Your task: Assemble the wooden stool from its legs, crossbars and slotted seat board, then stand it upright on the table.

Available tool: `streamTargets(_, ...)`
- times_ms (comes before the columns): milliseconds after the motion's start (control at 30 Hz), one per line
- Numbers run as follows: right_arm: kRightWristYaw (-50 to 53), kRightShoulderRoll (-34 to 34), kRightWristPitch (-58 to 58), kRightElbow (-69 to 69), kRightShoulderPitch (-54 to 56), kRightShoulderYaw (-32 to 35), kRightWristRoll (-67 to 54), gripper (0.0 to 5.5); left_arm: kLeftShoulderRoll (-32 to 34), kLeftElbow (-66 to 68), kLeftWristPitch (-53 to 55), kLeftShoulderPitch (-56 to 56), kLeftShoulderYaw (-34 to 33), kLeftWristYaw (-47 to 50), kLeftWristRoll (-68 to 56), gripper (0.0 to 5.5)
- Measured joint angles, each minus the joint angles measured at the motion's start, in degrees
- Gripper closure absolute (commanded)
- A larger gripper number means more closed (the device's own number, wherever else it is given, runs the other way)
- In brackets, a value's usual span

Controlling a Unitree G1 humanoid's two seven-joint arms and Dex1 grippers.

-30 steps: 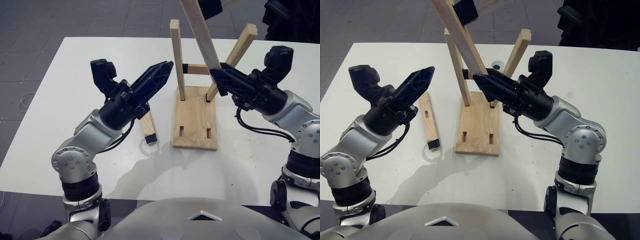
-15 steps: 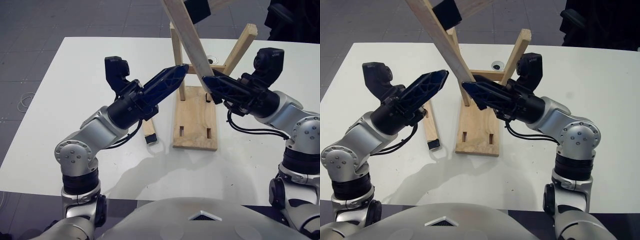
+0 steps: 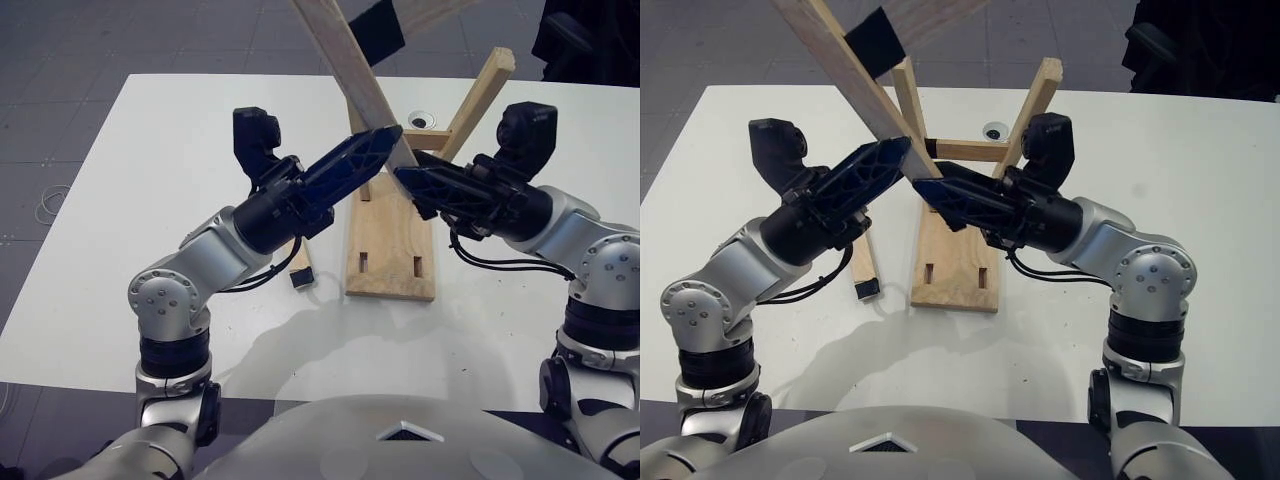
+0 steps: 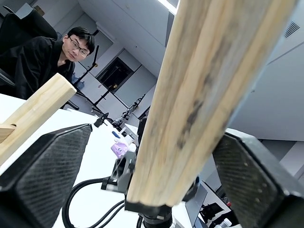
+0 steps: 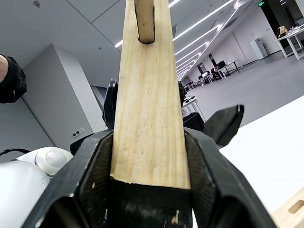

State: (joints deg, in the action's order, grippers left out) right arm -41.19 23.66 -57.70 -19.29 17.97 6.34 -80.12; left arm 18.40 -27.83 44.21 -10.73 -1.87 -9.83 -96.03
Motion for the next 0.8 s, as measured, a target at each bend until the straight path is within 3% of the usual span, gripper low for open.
streamTargets(100,-0.16,0.25,0.01,-0.49,-0.94,-0.5,0.11,3.46,-0.01,0.29,-0.23,-0.2,-0.62,-0.06,-0.58,1.09)
streamTargets(533,-1.76,1.43,0.13,-0.91,-1.07,-1.41,1.54,3.46,0.3,-1.09,-0.52,1.33,-0.21,-2.81,-2.58,3.06)
streamTargets(800,-3.3,2.06,0.57,-0.96,-1.28,-2.17,3.44,3.46,1.09,-1.12,-0.36,1.85,-0.13,-2.79,-2.34,3.09)
